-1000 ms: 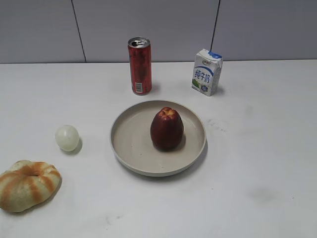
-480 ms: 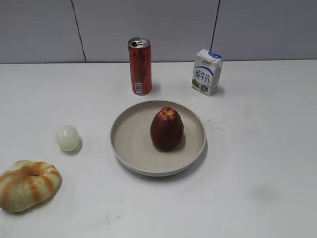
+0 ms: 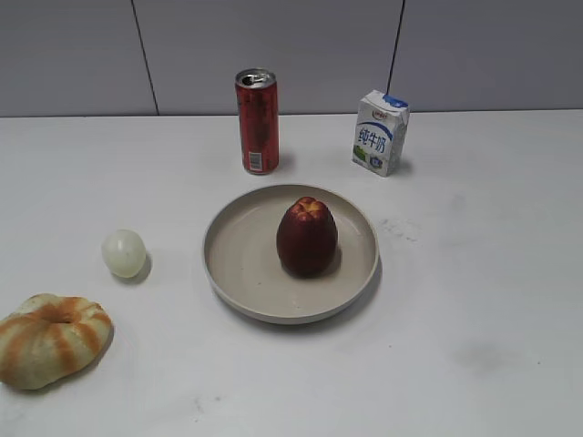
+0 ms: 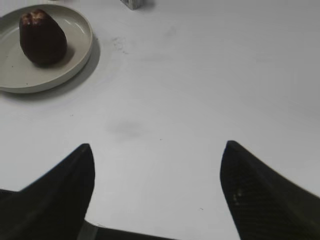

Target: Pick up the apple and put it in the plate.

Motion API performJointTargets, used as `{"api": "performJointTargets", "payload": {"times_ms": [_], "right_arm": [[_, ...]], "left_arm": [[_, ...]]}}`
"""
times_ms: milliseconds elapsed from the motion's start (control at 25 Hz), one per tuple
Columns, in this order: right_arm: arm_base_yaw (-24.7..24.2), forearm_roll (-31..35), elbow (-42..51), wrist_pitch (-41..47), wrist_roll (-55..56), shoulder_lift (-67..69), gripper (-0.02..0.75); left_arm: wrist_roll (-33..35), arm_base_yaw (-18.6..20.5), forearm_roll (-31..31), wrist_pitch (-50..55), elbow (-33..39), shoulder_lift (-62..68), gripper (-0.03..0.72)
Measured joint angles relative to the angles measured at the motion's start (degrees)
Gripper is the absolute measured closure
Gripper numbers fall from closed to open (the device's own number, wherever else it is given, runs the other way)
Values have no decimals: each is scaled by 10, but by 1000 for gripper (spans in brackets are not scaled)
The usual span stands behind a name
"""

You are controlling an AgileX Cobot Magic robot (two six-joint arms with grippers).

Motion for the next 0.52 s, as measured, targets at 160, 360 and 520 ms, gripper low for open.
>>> {"api": "performJointTargets", "payload": {"times_ms": [160,360,520], "right_arm": [[0,-1,1,0,0,-36,148],[0,-3,5,2,0,-42,148],[0,-3,5,2,0,-42,148]], "left_arm": [[0,0,0,0,0,0,452],[0,0,0,0,0,0,452],[0,0,0,0,0,0,452]]}}
